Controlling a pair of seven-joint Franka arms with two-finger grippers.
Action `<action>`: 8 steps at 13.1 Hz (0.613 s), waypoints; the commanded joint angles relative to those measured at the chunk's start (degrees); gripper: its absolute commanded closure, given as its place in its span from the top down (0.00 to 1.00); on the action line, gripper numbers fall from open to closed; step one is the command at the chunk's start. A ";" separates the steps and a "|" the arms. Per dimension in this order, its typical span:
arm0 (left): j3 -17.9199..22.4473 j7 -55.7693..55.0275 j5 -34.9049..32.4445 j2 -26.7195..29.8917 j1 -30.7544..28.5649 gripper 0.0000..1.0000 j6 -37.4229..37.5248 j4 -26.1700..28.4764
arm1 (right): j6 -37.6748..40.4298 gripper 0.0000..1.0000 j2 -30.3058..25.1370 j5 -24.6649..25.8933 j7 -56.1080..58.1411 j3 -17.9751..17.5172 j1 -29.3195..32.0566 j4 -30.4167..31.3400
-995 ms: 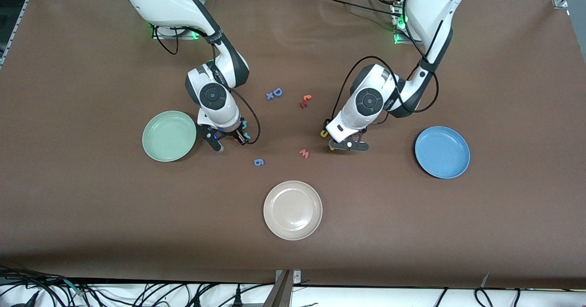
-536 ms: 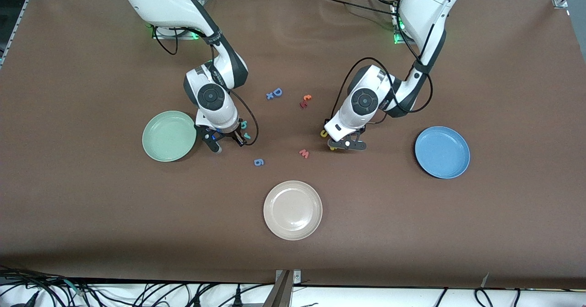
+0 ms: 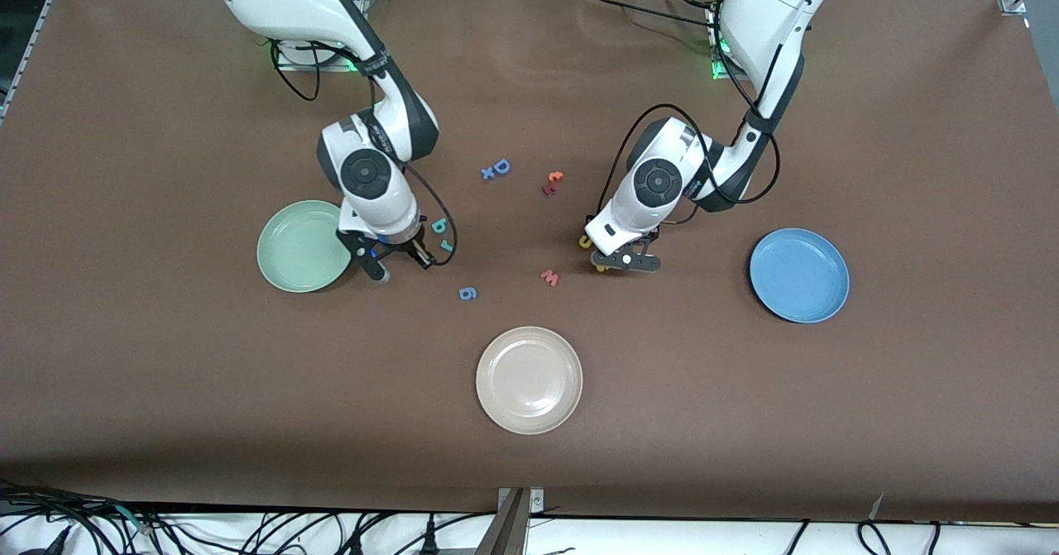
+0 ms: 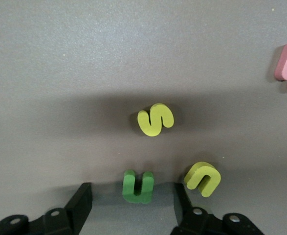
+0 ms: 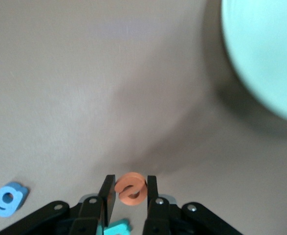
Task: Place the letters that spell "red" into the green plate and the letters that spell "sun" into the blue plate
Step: 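Lower the orange e onto the green plate and open the right gripper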
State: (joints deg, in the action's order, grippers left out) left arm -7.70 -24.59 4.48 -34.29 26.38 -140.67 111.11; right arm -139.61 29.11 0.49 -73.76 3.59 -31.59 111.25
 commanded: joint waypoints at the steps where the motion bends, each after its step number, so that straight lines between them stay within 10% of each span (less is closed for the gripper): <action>1: 0.93 -0.55 0.09 0.36 1.22 0.66 -2.49 1.74 | 6.69 0.18 -3.70 0.13 8.86 4.03 0.04 0.81; 8: 1.20 -0.64 0.09 0.36 1.39 0.27 -3.21 2.01 | 10.59 0.18 -4.15 -0.57 28.48 15.39 2.05 4.49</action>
State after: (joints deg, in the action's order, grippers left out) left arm -7.58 -24.59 4.48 -34.03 26.77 -142.56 111.54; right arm -129.03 26.10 0.37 -48.91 18.48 -30.45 112.99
